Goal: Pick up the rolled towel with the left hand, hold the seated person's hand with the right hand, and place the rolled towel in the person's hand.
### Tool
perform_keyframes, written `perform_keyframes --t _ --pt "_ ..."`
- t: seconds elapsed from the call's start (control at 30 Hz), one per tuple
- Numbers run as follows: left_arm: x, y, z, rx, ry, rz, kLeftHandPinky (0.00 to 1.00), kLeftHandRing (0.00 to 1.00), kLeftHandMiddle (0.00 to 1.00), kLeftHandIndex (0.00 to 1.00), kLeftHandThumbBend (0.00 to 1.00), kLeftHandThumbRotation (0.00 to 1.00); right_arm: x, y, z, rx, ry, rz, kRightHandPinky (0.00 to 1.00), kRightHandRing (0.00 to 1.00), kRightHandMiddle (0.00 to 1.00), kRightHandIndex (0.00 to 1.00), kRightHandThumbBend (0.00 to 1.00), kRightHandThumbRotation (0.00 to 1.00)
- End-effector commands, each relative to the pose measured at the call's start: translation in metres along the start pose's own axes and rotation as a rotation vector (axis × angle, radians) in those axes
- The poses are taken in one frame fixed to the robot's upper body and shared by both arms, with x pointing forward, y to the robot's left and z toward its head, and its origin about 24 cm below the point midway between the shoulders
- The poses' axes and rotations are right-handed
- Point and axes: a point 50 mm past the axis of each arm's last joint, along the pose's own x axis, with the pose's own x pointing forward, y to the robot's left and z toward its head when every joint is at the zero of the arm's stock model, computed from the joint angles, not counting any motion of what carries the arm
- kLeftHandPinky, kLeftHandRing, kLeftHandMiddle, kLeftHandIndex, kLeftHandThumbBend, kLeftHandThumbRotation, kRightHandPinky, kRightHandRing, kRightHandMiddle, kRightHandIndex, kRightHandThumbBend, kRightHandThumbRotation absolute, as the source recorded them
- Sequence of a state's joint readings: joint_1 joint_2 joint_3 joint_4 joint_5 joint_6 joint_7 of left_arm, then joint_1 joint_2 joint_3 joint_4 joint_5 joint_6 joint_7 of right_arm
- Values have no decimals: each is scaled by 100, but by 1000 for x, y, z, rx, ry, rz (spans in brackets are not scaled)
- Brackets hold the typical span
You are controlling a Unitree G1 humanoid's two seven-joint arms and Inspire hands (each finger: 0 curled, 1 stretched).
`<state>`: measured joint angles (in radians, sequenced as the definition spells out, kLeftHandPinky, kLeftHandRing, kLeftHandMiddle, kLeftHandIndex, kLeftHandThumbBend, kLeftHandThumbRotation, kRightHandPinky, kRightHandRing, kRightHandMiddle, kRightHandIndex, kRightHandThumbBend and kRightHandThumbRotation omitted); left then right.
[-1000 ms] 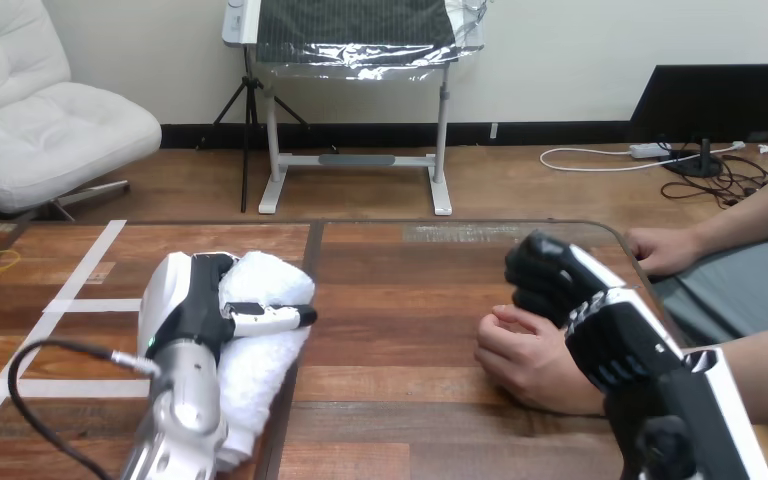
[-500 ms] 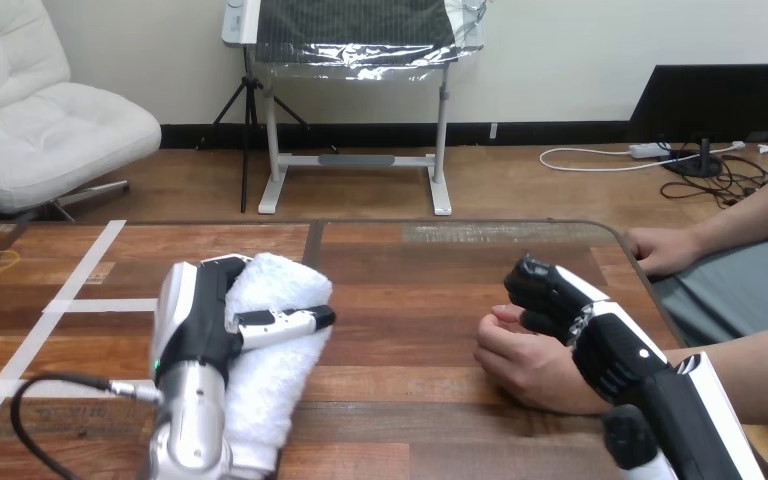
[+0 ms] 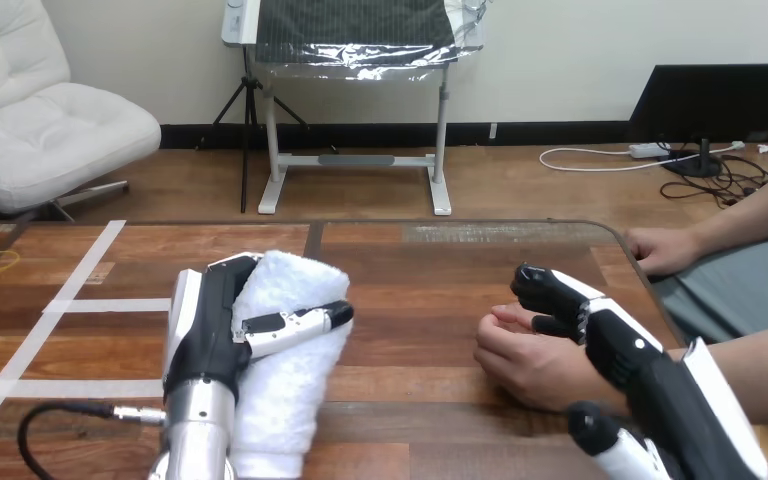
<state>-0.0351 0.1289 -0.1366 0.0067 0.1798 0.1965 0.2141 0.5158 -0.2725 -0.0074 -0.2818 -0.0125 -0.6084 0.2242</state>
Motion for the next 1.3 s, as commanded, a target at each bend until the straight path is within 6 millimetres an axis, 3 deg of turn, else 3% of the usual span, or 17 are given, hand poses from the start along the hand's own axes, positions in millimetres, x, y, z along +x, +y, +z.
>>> perform_keyframes --t 0.0,1.0,1.27 --pt "-31 50 150 -321 -811 202 19 24 31 37 50 0 50 -45 14 -212 -169 -77 78 84 86 85 87 85" --pt "-27 55 182 -352 -1021 134 16 22 30 37 49 0 75 -80 12 -369 -124 -71 77 86 89 88 94 72" --pt "-27 57 187 -396 -1051 131 15 21 29 36 48 0 80 -86 14 -392 -110 -77 71 83 88 88 97 70"
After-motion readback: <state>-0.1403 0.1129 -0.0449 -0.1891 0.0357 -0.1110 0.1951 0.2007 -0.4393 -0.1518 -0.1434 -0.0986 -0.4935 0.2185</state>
